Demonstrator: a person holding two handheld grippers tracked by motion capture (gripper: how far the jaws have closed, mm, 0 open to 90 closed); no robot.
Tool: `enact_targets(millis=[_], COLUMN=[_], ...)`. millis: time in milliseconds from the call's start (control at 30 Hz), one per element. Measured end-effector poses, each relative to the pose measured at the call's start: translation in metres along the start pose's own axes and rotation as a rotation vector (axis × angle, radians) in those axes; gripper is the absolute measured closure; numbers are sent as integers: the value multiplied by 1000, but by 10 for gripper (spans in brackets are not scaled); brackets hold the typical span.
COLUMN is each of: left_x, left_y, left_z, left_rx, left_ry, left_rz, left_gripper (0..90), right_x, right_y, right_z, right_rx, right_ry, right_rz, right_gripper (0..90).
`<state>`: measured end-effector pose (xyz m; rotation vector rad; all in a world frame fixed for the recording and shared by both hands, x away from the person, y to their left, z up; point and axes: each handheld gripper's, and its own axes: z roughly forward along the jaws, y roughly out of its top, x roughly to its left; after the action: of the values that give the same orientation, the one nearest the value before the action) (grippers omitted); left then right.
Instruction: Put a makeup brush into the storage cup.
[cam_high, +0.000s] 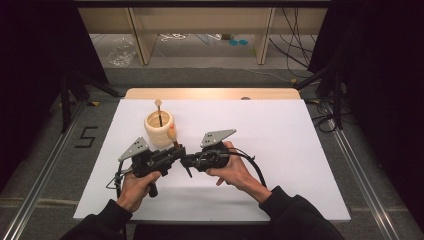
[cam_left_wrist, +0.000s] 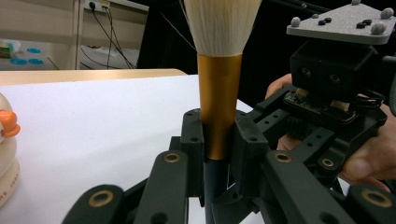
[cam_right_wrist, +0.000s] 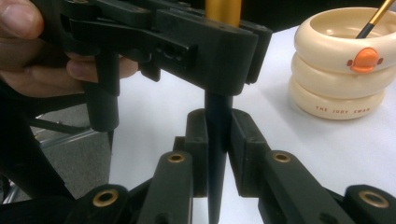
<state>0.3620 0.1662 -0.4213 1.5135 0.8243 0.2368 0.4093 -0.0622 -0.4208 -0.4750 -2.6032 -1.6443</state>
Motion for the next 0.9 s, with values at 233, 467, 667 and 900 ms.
enact_targets(millis=[233,467,667,900], left_x=[0,7,10,15], left_y=[1,2,7,9], left_z=[-1,-5,-10,-13], left_rx=[2,12,-1,0], left_ry=[18,81,116,157], left_rz=[11,43,57,74], left_gripper=[770,770,770,770], right_x=[0,0,-7,-12], right_y=[1,0,-5,-16], right_z=[0,-8,-24,-35], right_rx=[-7,-2,-1,44], right_ry=[-28,-73,-145,-242], right_rz=[-22,29,42,44], right_gripper=[714,530,471,357])
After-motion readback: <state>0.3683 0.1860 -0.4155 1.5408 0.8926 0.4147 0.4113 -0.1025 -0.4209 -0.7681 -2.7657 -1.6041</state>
